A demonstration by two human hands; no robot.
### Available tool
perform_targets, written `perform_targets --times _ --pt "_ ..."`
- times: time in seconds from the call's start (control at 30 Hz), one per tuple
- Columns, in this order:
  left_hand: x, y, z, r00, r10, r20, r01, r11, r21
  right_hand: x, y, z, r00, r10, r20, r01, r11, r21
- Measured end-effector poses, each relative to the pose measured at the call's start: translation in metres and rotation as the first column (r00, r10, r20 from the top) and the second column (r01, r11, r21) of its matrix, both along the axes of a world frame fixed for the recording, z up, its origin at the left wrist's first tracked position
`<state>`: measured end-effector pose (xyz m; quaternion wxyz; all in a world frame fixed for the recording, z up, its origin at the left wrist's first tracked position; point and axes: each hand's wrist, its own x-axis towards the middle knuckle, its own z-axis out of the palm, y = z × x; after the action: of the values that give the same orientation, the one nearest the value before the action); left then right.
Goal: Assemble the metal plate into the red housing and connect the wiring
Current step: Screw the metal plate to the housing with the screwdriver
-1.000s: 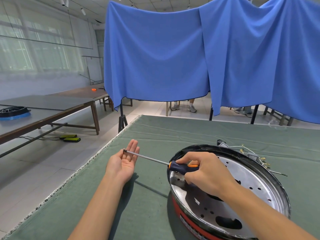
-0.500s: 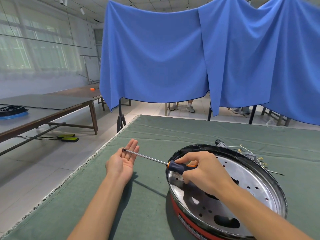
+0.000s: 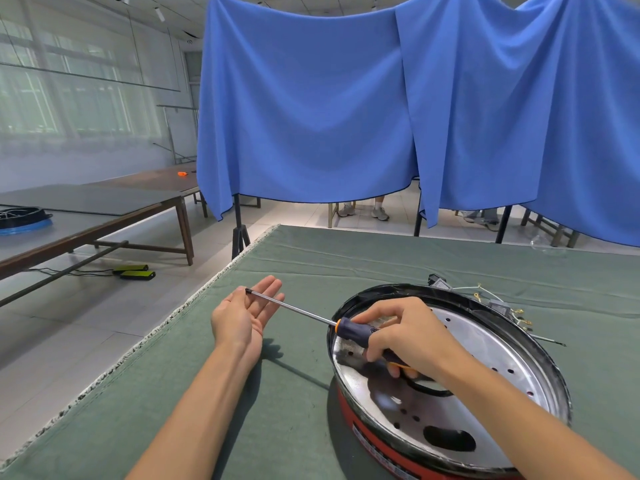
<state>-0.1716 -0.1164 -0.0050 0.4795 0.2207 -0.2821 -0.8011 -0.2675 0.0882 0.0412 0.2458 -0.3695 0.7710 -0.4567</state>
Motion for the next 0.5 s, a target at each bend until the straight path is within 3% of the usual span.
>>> perform_targets --times 0.3,0.5 --pt "0.004 0.004 0.007 0.995 -0.084 0.046 0.083 0.996 0.018 -0.001 0.001 0.000 0.997 0.080 0.011 -0.081 0.994 0.077" --pt "0.007 0.007 0.017 0.993 -0.110 0.051 0.106 0.992 0.061 -0.003 0.010 0.013 0.933 0.085 0.350 -0.048 0.993 -0.111"
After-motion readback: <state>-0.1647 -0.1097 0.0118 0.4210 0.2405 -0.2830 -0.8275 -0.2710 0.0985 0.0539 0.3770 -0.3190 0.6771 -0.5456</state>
